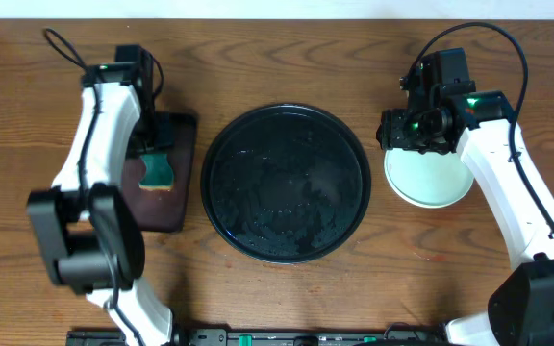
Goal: Clean dirty plates on tray and stack at the side
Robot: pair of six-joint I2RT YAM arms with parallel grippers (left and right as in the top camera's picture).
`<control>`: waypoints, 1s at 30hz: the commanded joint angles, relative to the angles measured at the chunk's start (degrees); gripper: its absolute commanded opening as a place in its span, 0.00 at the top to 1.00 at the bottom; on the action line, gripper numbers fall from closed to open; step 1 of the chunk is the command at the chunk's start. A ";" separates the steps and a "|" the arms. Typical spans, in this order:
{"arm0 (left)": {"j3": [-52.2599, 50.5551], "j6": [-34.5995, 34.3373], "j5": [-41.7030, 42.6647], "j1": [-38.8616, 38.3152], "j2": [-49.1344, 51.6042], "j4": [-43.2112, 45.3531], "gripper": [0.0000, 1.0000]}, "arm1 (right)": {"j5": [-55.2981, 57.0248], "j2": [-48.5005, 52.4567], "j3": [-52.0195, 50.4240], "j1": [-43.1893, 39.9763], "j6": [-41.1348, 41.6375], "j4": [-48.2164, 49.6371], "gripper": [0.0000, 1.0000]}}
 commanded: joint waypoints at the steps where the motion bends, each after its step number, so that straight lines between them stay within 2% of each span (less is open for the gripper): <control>1: 2.62 -2.69 8.83 0.09 -9.01 -1.31 0.30 | 1.66 -3.34 3.23 -1.81 -0.68 -1.46 0.23; 6: 2.62 -3.02 12.46 0.09 -13.73 -1.27 0.27 | 8.39 -8.11 9.03 -4.11 -0.68 -6.29 0.17; 9: 2.62 -2.99 12.44 0.09 -14.34 -1.29 0.27 | 14.01 -13.49 12.76 -5.55 -0.68 -9.64 0.01; 19: 2.62 -2.99 12.44 0.11 -14.27 -1.29 0.26 | 13.40 -26.75 13.03 -5.90 -0.59 -12.74 0.01; 30: 2.62 -2.99 12.41 0.09 -14.27 -1.29 0.25 | 16.48 -29.55 13.03 -5.92 -0.87 -18.40 0.01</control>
